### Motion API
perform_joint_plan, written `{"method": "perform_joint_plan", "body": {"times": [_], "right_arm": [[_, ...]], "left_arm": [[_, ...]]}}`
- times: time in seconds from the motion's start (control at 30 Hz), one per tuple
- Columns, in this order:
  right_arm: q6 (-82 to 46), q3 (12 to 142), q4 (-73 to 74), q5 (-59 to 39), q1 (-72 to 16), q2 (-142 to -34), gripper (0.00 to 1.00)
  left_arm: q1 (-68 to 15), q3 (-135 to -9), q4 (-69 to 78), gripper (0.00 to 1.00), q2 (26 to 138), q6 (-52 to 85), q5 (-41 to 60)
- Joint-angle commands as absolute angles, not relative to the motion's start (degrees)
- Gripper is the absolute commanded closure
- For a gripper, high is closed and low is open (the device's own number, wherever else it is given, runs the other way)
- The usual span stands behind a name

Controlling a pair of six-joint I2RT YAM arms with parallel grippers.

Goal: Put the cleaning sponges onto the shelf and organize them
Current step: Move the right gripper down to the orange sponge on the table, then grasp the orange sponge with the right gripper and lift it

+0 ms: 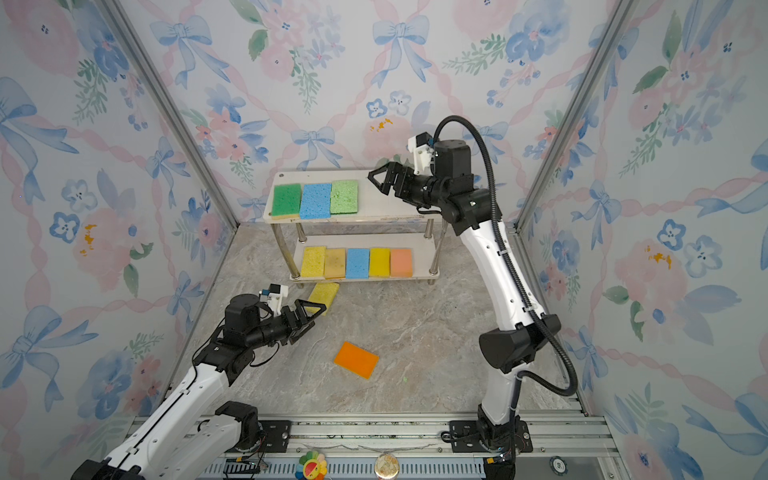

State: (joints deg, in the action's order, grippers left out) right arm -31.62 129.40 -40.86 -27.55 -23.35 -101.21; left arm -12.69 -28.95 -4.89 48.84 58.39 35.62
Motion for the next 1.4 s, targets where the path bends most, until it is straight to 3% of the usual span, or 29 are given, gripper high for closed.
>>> {"method": "perform_joint_plan", "body": {"times": [0.0, 0.17, 0.27, 0.47, 0.6, 0.93, 1.37], "right_arm": [[-22.0, 119.6, -53.9, -31.4, -24.2, -90.4, 0.03], [-17.4, 92.0, -59.4, -30.5, -26.4, -74.0, 0.00], [-20.0, 76.3, -55.4, -29.0, -30.4, -67.6, 0.06], [-21.9, 59.5, -46.5, -17.9, -43.4, -67.5, 0.08], [-18.9, 61.0, -44.3, -12.9, -49.9, -77.0, 0.11], [-10.8, 72.9, -42.0, -14.4, -54.1, -101.2, 0.24], [-9.4, 75.4, -41.9, -14.7, -54.0, -108.0, 0.37]], "left_arm": [[-13.0, -30.5, -5.9, 0.02, 50.2, 56.2, 33.6], [-13.3, -28.9, -5.8, 0.02, 52.0, 57.5, 31.2], [-14.1, -28.6, -5.8, 0.02, 53.5, 58.0, 30.6], [-17.3, -28.3, -5.7, 0.02, 57.7, 57.4, 31.0], [-18.2, -27.1, -5.8, 0.02, 56.5, 57.9, 30.3], [-18.0, -21.1, -5.8, 0.02, 47.4, 61.5, 29.2], [-16.3, -19.2, -5.9, 0.02, 44.1, 62.7, 31.5]]}}
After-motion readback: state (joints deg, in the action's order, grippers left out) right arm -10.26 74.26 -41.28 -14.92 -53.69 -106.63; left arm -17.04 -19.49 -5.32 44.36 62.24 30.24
